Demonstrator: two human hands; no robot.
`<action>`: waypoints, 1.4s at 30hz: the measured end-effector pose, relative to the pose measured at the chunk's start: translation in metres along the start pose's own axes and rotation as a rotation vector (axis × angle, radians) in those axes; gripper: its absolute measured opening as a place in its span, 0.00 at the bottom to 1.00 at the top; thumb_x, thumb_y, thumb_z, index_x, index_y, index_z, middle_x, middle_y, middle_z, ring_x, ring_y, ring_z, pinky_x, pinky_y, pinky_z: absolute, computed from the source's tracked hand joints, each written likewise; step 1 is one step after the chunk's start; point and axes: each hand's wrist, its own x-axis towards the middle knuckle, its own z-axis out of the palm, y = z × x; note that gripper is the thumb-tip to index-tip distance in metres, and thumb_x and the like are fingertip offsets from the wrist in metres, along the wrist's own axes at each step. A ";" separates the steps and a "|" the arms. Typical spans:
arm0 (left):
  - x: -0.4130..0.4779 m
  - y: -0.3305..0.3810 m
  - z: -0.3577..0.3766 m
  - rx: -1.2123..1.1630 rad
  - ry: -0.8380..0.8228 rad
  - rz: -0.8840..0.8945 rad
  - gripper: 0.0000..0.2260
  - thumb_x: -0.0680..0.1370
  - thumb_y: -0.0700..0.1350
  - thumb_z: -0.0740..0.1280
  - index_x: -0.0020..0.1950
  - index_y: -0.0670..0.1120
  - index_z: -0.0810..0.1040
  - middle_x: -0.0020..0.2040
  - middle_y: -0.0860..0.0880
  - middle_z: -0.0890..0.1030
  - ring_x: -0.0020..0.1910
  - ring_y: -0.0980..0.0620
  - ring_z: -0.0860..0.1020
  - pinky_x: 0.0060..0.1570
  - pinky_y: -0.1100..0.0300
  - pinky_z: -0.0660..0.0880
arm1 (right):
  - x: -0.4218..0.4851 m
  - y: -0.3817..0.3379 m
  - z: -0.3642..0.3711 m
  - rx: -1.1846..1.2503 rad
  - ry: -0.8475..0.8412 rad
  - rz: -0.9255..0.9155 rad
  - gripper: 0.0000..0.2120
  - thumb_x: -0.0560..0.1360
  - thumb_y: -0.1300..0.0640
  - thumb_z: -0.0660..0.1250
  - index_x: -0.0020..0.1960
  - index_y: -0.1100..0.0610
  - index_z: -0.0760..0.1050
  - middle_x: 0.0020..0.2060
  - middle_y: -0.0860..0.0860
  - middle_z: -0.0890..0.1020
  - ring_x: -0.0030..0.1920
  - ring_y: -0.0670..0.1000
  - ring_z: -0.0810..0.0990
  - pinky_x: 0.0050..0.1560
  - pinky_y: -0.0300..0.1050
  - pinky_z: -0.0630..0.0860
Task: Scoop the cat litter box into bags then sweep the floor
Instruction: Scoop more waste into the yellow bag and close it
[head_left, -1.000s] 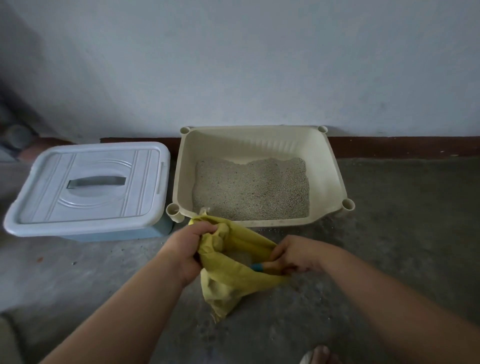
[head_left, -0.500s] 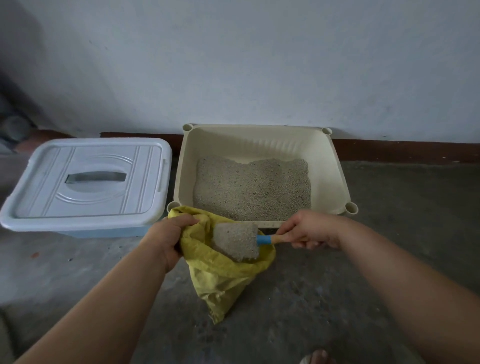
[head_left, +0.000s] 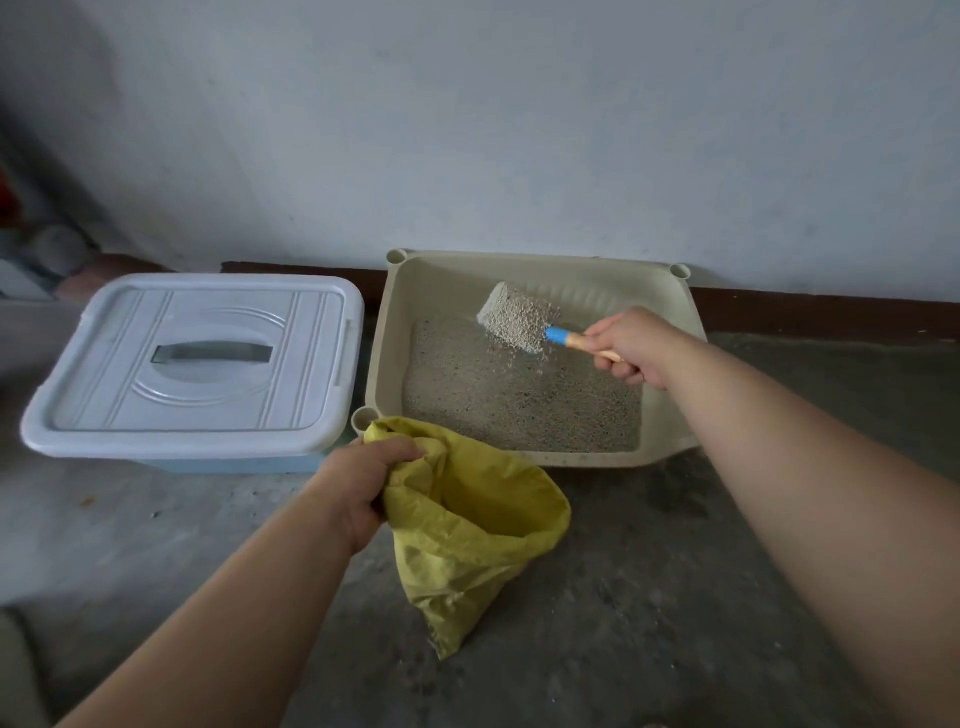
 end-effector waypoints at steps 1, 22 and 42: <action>0.000 0.000 0.000 0.004 -0.006 -0.002 0.16 0.73 0.34 0.69 0.60 0.43 0.75 0.50 0.38 0.79 0.46 0.40 0.79 0.40 0.48 0.79 | 0.009 -0.004 0.004 -0.041 0.048 0.010 0.11 0.78 0.58 0.63 0.60 0.59 0.76 0.31 0.53 0.73 0.25 0.48 0.64 0.27 0.38 0.59; -0.004 -0.005 -0.003 0.062 -0.068 -0.018 0.18 0.72 0.30 0.62 0.56 0.47 0.76 0.45 0.40 0.77 0.38 0.44 0.77 0.32 0.54 0.79 | -0.048 0.017 0.004 -0.030 0.060 -0.128 0.05 0.74 0.56 0.69 0.50 0.52 0.80 0.28 0.52 0.75 0.22 0.47 0.65 0.23 0.36 0.61; -0.028 -0.029 0.019 -0.230 -0.054 -0.007 0.17 0.73 0.29 0.59 0.54 0.48 0.74 0.42 0.41 0.76 0.36 0.43 0.76 0.23 0.52 0.78 | -0.078 0.069 0.064 -0.880 -0.275 -0.323 0.17 0.70 0.37 0.69 0.48 0.48 0.84 0.39 0.46 0.83 0.40 0.48 0.80 0.38 0.41 0.72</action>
